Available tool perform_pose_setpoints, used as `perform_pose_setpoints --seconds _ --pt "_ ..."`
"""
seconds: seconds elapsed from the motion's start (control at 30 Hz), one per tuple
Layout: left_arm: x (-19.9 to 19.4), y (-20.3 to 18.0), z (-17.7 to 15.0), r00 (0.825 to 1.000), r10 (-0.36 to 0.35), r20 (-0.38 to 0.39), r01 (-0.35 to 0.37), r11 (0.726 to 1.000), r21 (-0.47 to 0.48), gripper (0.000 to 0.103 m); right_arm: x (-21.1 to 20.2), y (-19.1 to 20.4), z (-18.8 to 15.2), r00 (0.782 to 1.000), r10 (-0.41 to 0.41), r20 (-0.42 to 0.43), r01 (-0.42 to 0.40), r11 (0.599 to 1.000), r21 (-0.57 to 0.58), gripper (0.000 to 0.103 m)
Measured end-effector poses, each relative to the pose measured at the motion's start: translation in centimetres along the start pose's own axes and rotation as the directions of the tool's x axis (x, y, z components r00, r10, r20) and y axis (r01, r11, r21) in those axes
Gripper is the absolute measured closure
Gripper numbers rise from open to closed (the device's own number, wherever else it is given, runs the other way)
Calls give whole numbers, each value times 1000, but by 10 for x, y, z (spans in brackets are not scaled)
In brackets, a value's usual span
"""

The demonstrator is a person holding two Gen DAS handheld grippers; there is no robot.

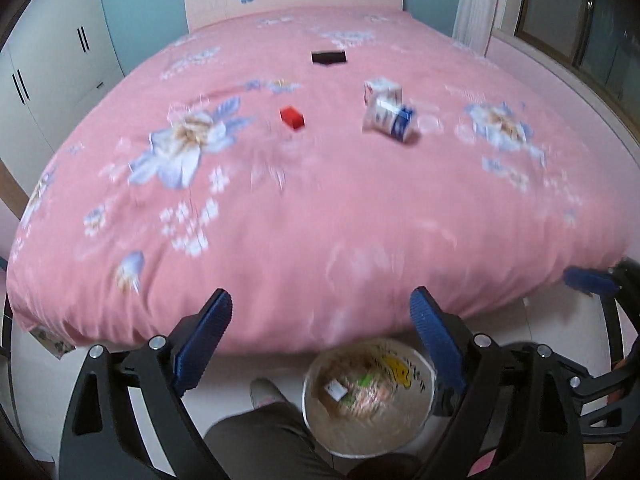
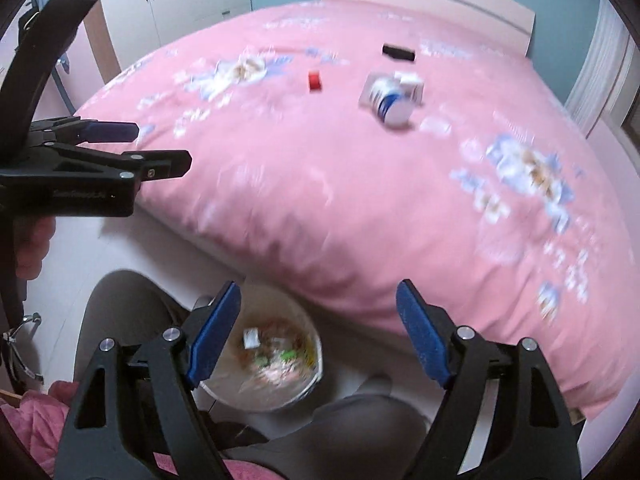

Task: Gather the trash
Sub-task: 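Raise both open tools from the bin toward the items on the bed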

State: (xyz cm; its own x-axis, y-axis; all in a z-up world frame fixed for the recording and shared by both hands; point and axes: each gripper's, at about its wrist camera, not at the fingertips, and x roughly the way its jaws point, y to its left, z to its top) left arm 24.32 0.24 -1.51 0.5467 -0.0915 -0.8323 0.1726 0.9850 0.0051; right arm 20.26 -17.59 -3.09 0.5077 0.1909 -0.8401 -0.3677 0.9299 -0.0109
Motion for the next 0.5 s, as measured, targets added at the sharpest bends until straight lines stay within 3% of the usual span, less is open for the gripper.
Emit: perform_pose_setpoints --seconds 0.5 --pt "24 6 95 999 16 32 -15 1000 -22 11 -7 -35 83 993 -54 107 59 997 -45 24"
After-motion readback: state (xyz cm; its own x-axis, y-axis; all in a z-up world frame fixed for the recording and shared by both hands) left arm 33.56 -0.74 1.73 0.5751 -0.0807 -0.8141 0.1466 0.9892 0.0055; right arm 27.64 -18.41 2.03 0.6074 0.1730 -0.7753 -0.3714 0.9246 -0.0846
